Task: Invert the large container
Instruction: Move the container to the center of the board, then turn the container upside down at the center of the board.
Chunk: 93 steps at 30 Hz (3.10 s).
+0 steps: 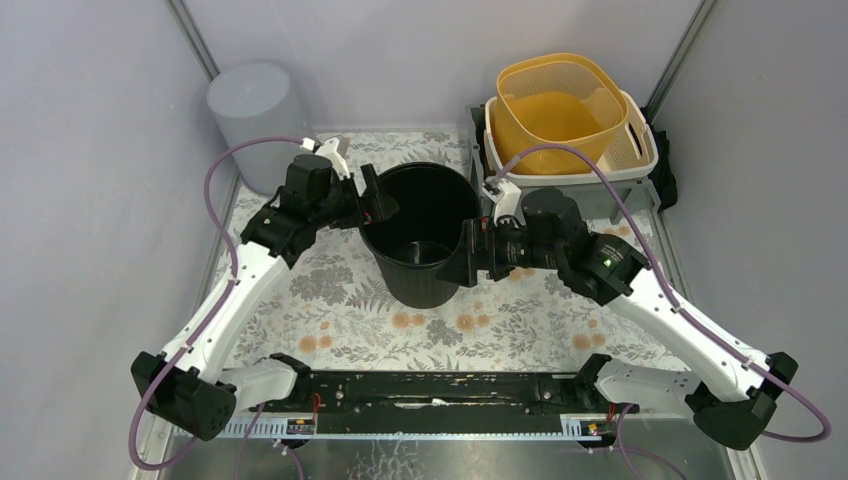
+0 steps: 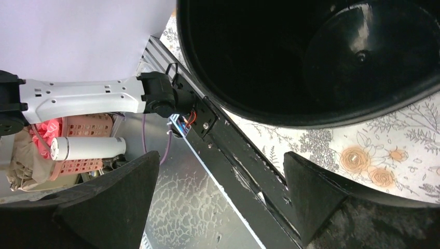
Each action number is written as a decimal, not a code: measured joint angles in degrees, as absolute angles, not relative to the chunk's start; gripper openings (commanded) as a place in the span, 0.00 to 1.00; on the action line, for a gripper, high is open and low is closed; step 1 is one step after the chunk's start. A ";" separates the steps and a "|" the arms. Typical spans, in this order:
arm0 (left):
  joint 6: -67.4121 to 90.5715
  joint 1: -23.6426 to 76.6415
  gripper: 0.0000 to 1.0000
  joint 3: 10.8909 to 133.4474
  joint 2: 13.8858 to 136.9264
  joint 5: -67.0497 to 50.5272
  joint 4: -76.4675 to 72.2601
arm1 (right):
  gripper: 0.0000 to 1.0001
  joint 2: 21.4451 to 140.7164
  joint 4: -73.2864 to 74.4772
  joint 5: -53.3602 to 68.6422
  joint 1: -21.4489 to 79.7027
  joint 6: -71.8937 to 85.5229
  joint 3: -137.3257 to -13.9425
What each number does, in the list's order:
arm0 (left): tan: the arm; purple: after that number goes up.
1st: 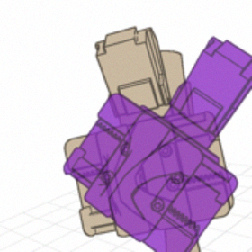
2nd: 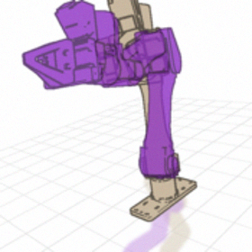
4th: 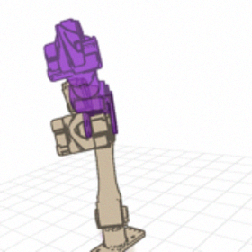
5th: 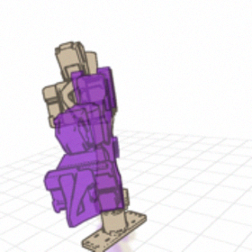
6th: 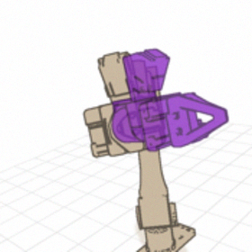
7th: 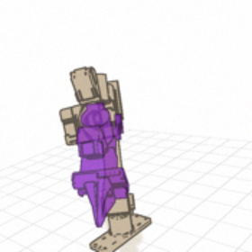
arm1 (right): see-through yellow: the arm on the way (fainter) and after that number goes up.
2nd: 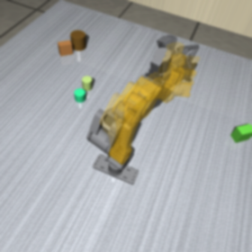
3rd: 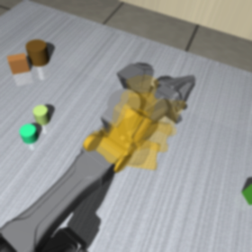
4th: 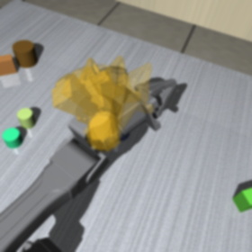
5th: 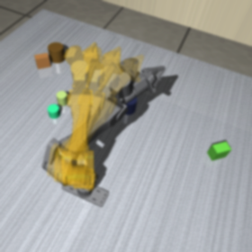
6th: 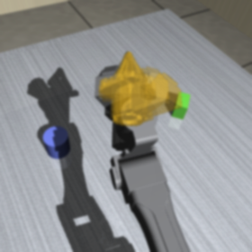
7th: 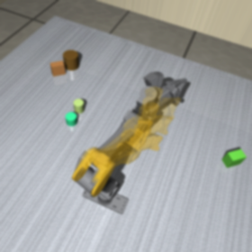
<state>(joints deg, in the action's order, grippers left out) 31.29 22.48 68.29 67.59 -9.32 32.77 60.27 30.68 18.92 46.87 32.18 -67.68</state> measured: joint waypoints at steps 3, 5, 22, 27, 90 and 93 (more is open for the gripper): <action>31.11 22.48 1.00 68.34 66.48 -9.50 32.60 | 0.96 62.11 30.76 19.16 46.87 31.38 -70.19; 31.14 22.48 1.00 68.51 65.52 -9.45 32.56 | 0.96 63.29 30.81 19.29 46.89 30.85 -71.85; 31.40 22.50 1.00 67.29 44.60 -4.84 32.95 | 0.99 71.66 31.03 22.06 47.92 27.14 -80.07; 32.47 22.50 1.00 61.43 36.14 -4.84 33.17 | 1.00 73.87 31.05 22.63 48.05 26.33 -81.78; 43.62 23.22 1.00 64.23 32.40 -17.02 45.34 | 0.99 69.17 31.62 27.92 38.46 45.58 -91.35; 43.62 23.22 1.00 64.75 32.12 -17.23 47.11 | 1.00 69.67 34.04 27.27 38.59 46.57 -94.43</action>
